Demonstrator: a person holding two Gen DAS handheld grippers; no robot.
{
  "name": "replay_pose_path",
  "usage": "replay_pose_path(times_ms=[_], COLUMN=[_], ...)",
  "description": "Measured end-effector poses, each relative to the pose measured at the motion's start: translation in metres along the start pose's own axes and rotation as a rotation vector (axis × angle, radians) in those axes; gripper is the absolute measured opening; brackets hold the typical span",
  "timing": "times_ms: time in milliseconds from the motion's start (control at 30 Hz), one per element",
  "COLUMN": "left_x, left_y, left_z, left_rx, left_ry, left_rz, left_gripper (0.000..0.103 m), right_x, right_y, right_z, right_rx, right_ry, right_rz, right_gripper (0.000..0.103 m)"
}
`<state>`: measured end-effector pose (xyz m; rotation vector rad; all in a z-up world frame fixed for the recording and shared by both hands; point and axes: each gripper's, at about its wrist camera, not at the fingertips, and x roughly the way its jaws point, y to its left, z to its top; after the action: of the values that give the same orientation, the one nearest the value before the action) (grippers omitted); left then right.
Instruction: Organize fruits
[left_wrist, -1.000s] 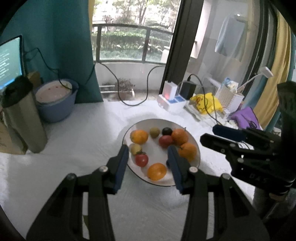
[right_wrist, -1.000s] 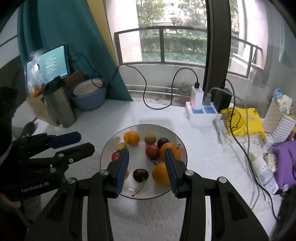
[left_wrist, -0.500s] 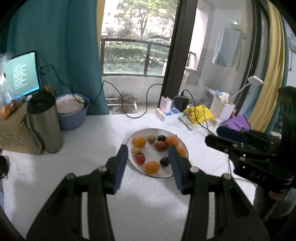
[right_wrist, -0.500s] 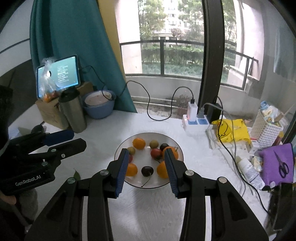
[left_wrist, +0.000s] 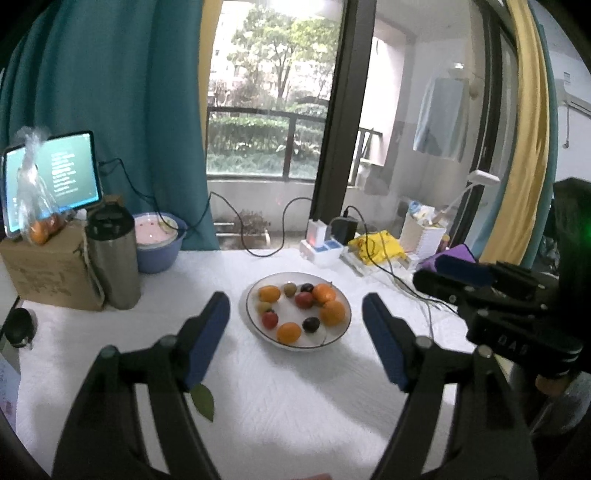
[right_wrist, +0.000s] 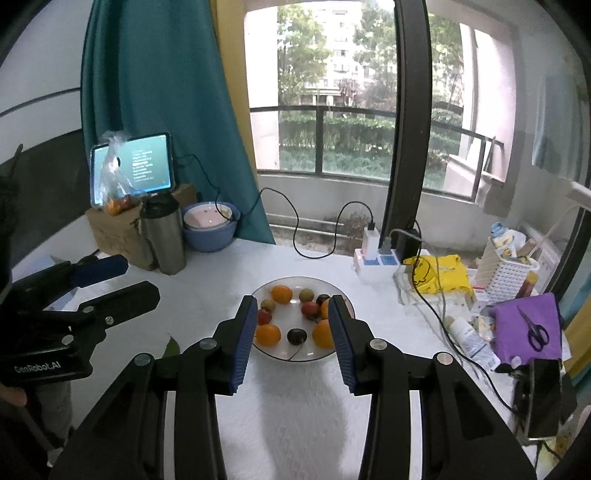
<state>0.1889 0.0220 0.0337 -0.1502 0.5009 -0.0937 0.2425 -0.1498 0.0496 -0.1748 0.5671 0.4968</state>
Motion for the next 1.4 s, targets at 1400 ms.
replay_pose_path(times_ms=[1400], left_x=[-0.143], left_y=[-0.041], left_z=[-0.043], left_rx=[0.02], left_ry=[-0.221], left_rz=[0.062], left_gripper=[0.093], right_x=[-0.163], right_y=[0.012], right_z=[-0.054], right_rx=[0.063], right_ry=[-0.23], right_rz=[-0.115], right_gripper=[0.081])
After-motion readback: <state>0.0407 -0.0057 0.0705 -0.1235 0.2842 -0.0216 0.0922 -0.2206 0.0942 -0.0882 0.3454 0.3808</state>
